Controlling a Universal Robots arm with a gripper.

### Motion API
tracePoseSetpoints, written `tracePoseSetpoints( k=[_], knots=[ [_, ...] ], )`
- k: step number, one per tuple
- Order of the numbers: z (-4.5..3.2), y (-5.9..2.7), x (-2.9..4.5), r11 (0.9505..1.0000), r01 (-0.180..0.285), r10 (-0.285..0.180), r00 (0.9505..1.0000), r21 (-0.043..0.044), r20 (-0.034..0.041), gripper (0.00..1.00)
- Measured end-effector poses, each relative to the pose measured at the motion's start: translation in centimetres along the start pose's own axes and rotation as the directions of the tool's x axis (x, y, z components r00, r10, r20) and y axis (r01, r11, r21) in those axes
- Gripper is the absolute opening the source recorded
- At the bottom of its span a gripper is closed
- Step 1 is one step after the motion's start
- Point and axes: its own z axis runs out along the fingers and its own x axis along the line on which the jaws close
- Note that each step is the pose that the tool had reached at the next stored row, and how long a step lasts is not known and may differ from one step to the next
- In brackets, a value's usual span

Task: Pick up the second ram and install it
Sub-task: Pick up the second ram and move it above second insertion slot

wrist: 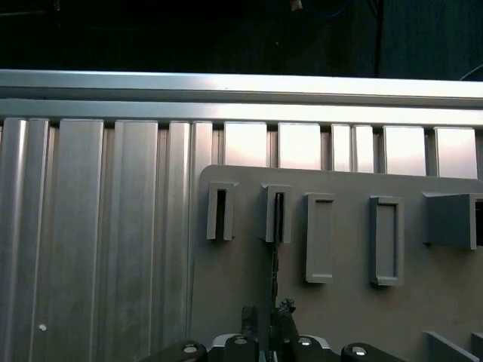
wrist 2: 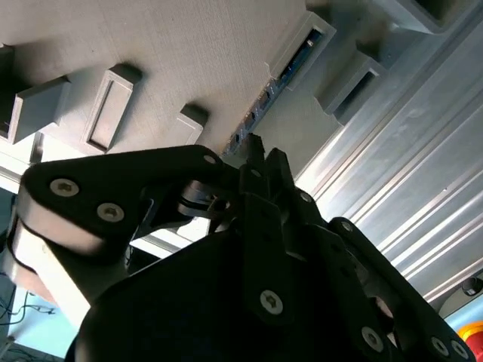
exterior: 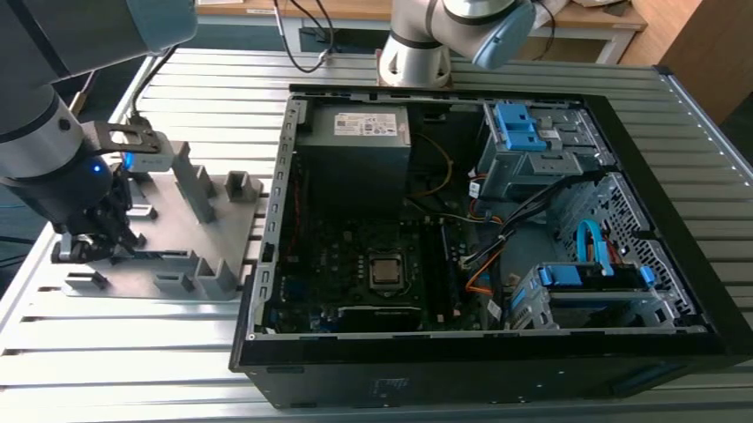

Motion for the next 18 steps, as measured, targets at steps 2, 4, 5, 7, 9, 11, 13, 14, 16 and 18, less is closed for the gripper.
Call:
tracePoseSetpoints(
  k=[2, 4, 5, 7, 9, 11, 13, 14, 16, 18],
  knots=[
    [0.00, 0.00, 0.00, 1.0000, 0.000, 0.000, 1.0000, 0.0000, 0.0001, 0.23],
    [0.00, 0.00, 0.00, 1.0000, 0.000, 0.000, 1.0000, 0.0000, 0.0002, 0.36],
    [0.00, 0.00, 0.00, 1.0000, 0.000, 0.000, 1.0000, 0.0000, 0.0002, 0.36],
    [0.00, 0.00, 0.00, 1.0000, 0.000, 0.000, 1.0000, 0.0000, 0.0003, 0.36],
    [0.03, 0.00, 0.00, 1.0000, 0.000, 0.000, 1.0000, 0.0001, 0.0002, 0.36],
    [0.18, -0.02, 0.02, 1.0000, 0.000, 0.000, 1.0000, 0.0001, -0.0030, 0.36],
    [0.39, -0.03, 0.03, 1.0000, 0.000, 0.000, 1.0000, 0.0001, -0.0051, 0.36],
    [0.53, -0.03, 0.03, 1.0000, 0.000, 0.000, 1.0000, 0.0002, -0.0051, 0.36],
    [0.75, -0.04, 0.04, 1.0000, 0.000, 0.000, 1.0000, 0.0000, -0.0052, 0.36],
    [0.94, -0.05, 0.05, 1.0000, 0.000, 0.000, 1.0000, 0.0001, -0.0052, 0.36]
  ],
)
